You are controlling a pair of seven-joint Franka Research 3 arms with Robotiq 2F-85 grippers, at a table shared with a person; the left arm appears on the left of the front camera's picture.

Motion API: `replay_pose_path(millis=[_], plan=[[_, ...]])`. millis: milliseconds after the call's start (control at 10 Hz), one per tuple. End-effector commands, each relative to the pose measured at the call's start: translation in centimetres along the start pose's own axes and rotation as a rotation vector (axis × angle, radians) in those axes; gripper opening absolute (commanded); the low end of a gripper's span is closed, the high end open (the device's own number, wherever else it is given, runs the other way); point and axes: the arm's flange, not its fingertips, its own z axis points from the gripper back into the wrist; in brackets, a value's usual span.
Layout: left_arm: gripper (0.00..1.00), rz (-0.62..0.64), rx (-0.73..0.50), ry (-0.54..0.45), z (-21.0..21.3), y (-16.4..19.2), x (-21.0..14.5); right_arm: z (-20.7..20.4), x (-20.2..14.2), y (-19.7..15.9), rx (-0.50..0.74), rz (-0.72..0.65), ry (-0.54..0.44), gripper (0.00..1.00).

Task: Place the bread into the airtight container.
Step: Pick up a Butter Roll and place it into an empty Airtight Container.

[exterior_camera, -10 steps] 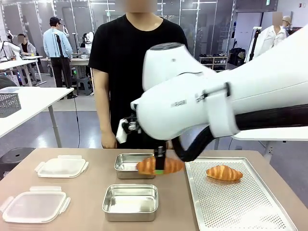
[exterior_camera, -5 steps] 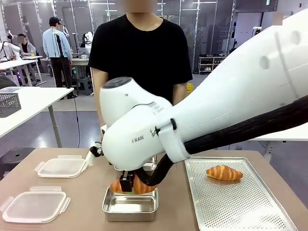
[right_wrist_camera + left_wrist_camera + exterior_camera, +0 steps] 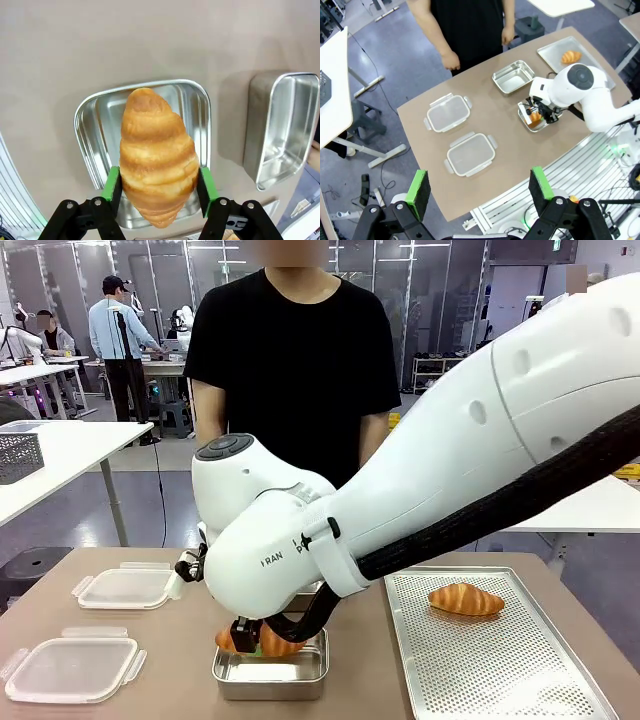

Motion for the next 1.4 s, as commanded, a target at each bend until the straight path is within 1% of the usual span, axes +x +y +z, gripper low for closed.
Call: replay_pose_path(millis=[0, 300, 400, 500, 600, 800, 1100, 1200, 1300], plan=[[1.00, 0.000, 0.001, -0.001, 0.1, 0.0, 0.1, -0.8, 0.0, 0.0, -0.009, 0.015, -0.015, 0.74], [1.00, 0.000, 0.001, -0.001, 0.1, 0.0, 0.1, -1.5, -0.5, -0.1, -0.004, 0.041, -0.005, 0.74], [1.00, 0.000, 0.001, -0.001, 0.1, 0.0, 0.1, -1.3, -0.8, -0.1, 0.000, 0.048, 0.001, 0.81], [1.00, 0.000, 0.001, -0.001, 0.1, 0.0, 0.1, -1.2, -1.0, -0.1, -0.005, 0.048, 0.010, 0.85], [1.00, 0.000, 0.001, -0.001, 0.1, 0.0, 0.1, -0.9, -1.3, -0.1, -0.010, 0.049, 0.013, 0.92], [1.00, 0.000, 0.001, -0.001, 0.1, 0.0, 0.1, -0.6, -2.1, -0.2, -0.015, 0.044, 0.016, 1.00], [1.00, 0.000, 0.001, -0.001, 0.1, 0.0, 0.1, -0.3, -2.5, -0.4, -0.021, 0.023, 0.007, 1.00], [1.00, 0.000, 0.001, -0.001, 0.1, 0.0, 0.1, 0.0, -2.5, -0.6, -0.003, 0.017, 0.005, 1.00], [1.00, 0.000, 0.001, -0.001, 0.1, 0.0, 0.1, -0.4, -1.5, -0.5, -0.007, 0.020, 0.017, 1.00]])
